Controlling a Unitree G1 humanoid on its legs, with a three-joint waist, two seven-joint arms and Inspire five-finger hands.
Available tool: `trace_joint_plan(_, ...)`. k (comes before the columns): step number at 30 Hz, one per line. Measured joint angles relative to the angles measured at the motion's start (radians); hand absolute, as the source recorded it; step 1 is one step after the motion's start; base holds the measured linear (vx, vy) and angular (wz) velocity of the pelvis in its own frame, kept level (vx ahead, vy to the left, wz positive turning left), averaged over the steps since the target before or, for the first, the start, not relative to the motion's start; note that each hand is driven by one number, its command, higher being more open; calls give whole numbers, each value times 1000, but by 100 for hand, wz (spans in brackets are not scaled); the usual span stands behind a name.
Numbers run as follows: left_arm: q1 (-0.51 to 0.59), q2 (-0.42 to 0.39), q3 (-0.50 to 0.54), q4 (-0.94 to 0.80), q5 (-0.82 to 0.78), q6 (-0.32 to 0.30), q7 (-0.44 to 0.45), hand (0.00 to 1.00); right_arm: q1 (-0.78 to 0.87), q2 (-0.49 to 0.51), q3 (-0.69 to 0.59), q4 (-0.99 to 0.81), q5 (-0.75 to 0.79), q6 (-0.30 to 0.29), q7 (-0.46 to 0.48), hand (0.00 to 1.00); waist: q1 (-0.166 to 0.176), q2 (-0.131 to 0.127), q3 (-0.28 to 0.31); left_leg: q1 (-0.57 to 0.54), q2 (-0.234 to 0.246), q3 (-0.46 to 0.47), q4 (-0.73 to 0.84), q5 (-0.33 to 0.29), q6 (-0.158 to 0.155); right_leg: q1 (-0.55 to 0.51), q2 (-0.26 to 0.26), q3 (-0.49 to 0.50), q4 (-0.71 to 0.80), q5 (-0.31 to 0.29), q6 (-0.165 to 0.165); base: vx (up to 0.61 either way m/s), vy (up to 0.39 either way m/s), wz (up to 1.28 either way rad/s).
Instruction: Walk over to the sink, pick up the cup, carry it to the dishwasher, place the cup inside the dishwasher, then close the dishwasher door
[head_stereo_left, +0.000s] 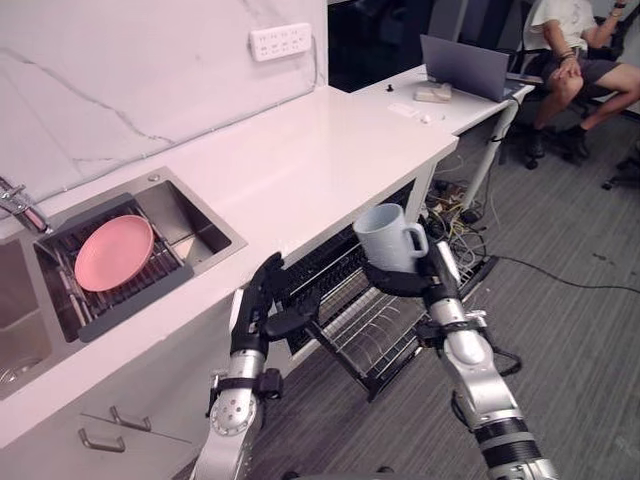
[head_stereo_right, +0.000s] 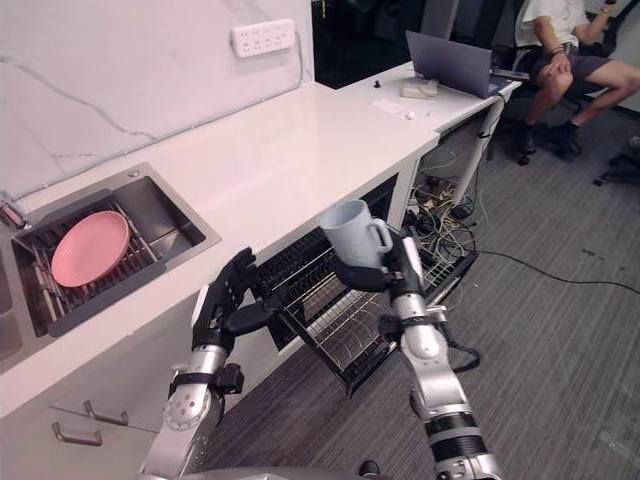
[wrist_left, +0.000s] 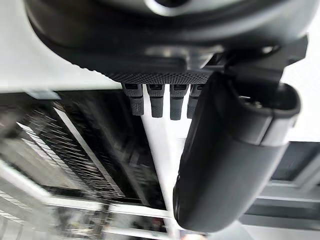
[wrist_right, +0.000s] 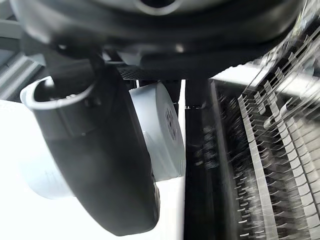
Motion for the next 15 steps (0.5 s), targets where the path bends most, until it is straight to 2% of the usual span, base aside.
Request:
trace_joint_plan(3, -1, 10, -7, 45, -5, 3, -40, 90, -23, -8, 19, 151, -13, 2, 9, 30, 8, -9, 52, -32, 2, -18, 0, 16, 2, -43, -8, -17, 47, -18, -4, -31, 0, 18)
trace_joint_plan(7, -21, 15, -3, 113, -5, 9, -56, 90, -105, -13, 25, 287, -38, 15, 9, 30, 13, -8, 135, -85, 0, -34, 9, 35, 4, -117, -24, -32, 130, -44, -8, -83, 6, 15)
trace_joint_plan(9, -53, 29, 5, 172, -5, 12, -55, 90, -200, -30, 26, 377, -40, 16, 5, 30, 24, -8, 196, -133, -3, -37, 41, 39, 7, -184, -43, -32, 207, -66, -13, -124, 22, 10)
trace_joint_plan(15, -113, 37, 85, 278, -6, 17, -27, 90, -507, -81, 10, 623, -47, 28, -47, 30, 50, 0, 320, -236, -10, -68, 86, 57, 5, -284, -69, -55, 291, -76, -22, -117, 11, 17)
